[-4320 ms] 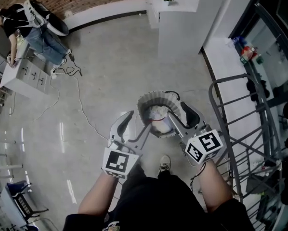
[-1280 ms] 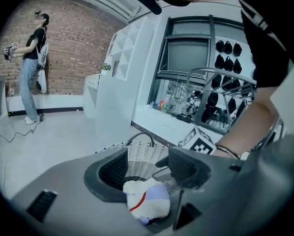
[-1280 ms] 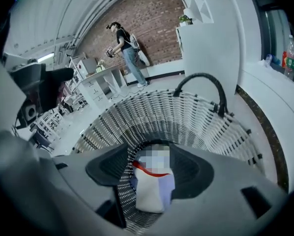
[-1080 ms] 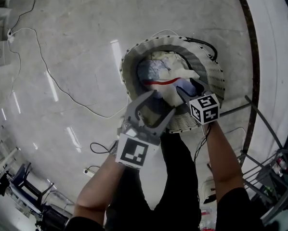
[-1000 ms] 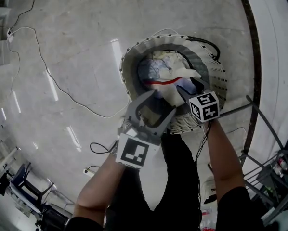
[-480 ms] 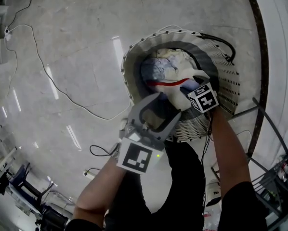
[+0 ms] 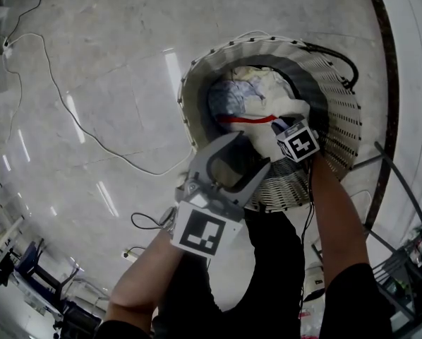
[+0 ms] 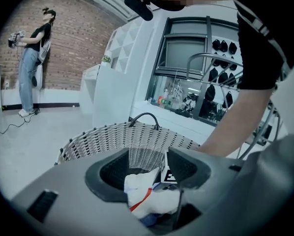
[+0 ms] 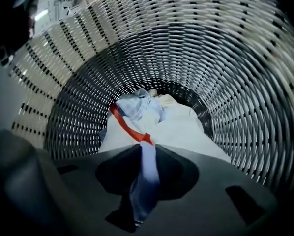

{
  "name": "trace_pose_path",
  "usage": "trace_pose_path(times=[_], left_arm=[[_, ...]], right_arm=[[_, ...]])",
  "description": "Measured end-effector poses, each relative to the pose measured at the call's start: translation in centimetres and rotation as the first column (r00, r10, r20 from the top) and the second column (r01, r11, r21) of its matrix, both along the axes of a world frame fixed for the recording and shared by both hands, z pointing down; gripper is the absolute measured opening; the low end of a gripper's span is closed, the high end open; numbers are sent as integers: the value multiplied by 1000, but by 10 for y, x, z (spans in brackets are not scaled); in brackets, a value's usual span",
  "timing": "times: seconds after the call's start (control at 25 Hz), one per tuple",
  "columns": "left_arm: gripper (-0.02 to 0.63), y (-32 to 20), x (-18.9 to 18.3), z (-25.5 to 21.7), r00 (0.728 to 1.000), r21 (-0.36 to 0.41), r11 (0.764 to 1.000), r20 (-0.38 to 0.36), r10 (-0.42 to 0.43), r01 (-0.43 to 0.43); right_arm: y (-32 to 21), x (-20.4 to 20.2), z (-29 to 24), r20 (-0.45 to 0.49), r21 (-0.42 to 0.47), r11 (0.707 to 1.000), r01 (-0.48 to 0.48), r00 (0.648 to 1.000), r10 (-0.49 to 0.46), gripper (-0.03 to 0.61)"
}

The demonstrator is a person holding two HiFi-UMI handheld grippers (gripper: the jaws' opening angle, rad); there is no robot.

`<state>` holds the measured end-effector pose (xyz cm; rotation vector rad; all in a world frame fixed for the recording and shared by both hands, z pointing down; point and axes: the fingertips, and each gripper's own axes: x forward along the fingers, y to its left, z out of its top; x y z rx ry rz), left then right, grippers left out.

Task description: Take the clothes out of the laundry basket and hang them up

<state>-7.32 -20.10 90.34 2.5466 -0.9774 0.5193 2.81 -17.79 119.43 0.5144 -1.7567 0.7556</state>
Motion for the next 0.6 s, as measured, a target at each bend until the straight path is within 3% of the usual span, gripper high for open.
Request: trace_pose_path(times=[0.04,0.12,0.6], left_arm=[[242,-1,-1,-1,1000,2,1000,-1,-1,1],[242,-2,-3,-2,1000,2,1000,-1,-5,5],[242,-4,-10,-49,1000,-9,1000,1,-17,17]], right_arm=[[-1,-2,-3,6,8,1000,2,1000,-2,79],[-3,-7,-10,25,20,1000,-8,1000,7,52],[-10,-17,-103,171,111,981,-158,976,138,29]])
